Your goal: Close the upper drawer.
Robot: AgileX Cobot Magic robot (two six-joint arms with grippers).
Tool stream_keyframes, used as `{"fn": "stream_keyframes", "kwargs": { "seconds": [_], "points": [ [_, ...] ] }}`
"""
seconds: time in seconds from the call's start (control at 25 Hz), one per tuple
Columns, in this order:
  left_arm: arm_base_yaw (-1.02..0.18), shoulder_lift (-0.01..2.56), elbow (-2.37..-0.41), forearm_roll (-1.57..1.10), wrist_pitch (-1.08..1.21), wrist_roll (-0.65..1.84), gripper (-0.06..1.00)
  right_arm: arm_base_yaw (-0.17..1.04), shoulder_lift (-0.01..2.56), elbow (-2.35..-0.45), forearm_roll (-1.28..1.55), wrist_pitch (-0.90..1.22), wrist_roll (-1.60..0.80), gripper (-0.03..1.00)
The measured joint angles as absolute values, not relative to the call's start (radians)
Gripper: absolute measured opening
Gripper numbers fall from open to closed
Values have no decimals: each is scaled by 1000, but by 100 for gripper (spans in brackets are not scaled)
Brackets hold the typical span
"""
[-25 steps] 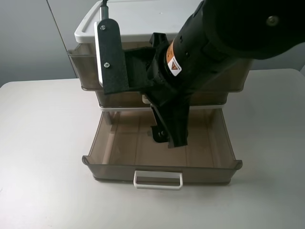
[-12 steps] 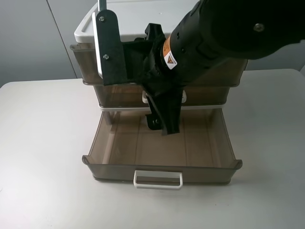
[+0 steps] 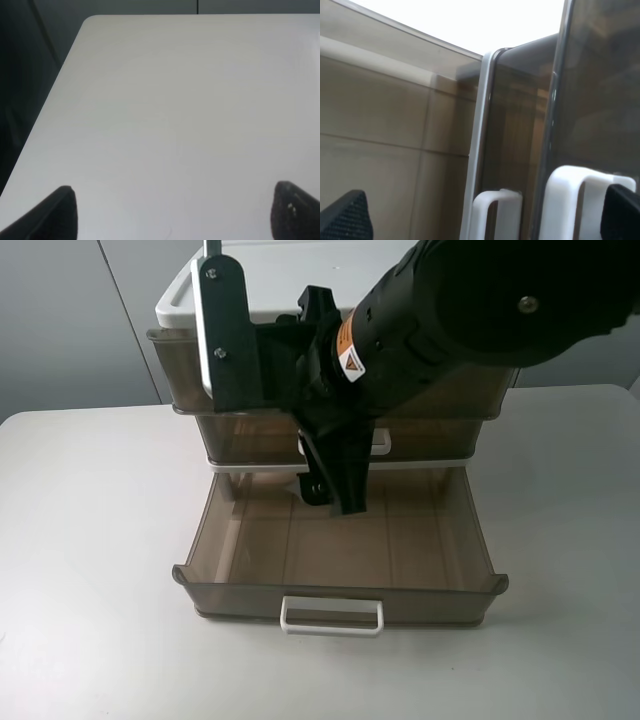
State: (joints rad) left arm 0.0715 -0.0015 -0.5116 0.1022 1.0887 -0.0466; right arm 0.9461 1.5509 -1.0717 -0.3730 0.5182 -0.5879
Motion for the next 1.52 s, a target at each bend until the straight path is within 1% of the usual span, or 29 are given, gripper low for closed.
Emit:
{"fn": "stream_keyframes", "kwargs": {
  "seconds": [0.44, 0.96, 1.52],
  "points": [
    [71, -1, -512, 102, 1089, -47, 74, 937, 1551, -1072, -335, 508, -573, 69],
    [71, -1, -512, 102, 1089, -47, 74, 918, 1481, -1077, -236, 637, -552, 70],
    [71, -1, -512, 102, 1089, -47, 74, 916, 1418, -1080, -117, 660, -564, 70]
  ]
}}
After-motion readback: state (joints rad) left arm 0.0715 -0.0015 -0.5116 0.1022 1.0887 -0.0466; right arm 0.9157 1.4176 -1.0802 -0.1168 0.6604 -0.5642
